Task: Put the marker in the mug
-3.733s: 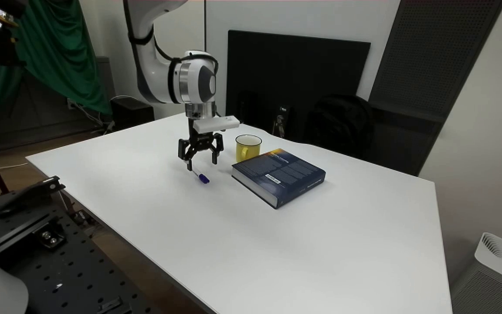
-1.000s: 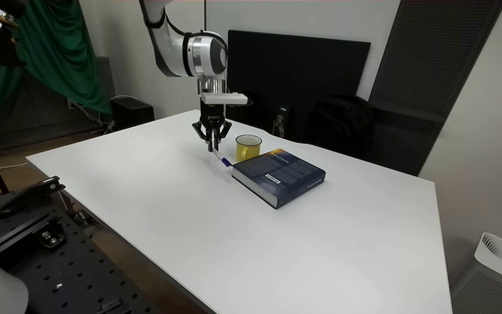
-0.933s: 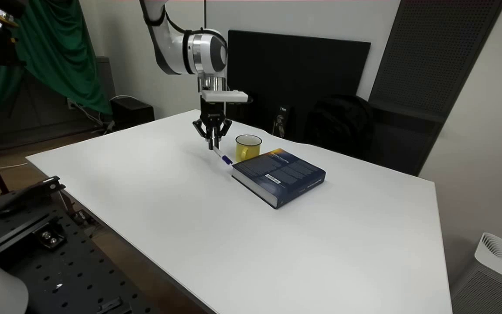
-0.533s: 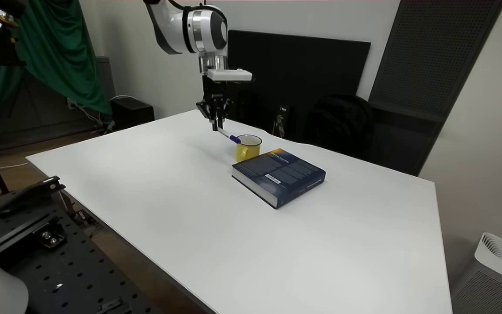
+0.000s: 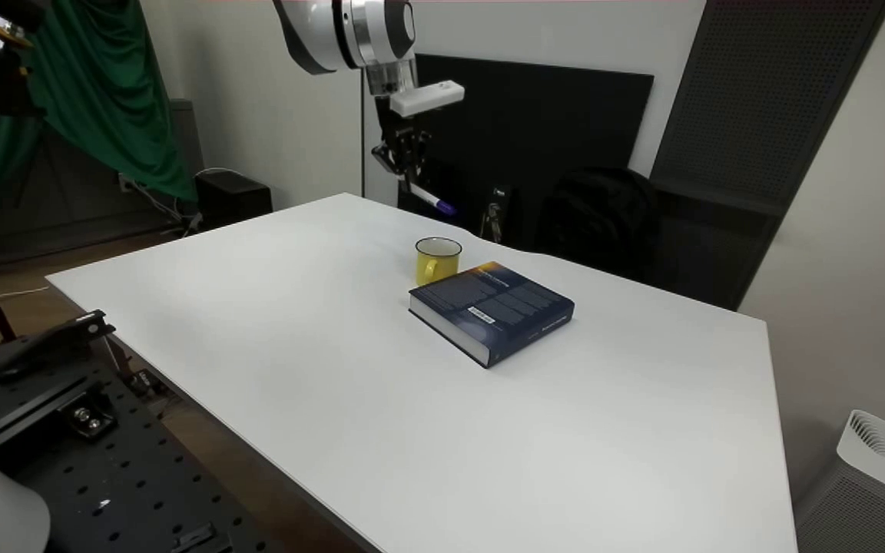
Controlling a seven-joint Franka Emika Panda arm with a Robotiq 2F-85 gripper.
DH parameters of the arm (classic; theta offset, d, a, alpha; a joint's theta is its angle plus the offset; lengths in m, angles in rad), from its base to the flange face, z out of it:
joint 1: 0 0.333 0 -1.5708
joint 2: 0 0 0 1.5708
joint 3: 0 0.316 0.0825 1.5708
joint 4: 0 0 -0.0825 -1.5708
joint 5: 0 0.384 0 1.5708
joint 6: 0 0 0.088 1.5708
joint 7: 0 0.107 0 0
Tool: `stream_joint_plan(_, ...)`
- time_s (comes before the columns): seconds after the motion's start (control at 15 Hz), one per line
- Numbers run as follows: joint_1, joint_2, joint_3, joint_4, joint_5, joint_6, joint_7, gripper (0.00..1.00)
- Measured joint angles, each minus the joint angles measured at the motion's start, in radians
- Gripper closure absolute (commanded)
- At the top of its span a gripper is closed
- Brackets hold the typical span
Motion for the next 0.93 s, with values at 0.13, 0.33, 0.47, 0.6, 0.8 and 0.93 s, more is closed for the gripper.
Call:
stream_joint_plan(0.13, -0.018, -0.009, -0.009, -0.022, 0.003, 0.11, 0.0, 0.96)
stream_joint_plan(0.33, -0.051, -0.011, -0.01, -0.057, 0.019, 0.263, 0.004, 0.96)
stream_joint_plan(0.47, -0.064, -0.011, -0.007, -0.087, 0.048, 0.352, 0.011, 0.96)
stream_joint_plan(0.6, -0.077, -0.009, 0.009, -0.119, 0.088, 0.421, 0.018, 0.96)
stream_joint_plan(0.8, -0.102, -0.006, 0.047, -0.161, 0.138, 0.497, 0.022, 0.96)
stream_joint_plan(0.93, -0.13, -0.004, 0.078, -0.188, 0.169, 0.545, 0.024, 0.96)
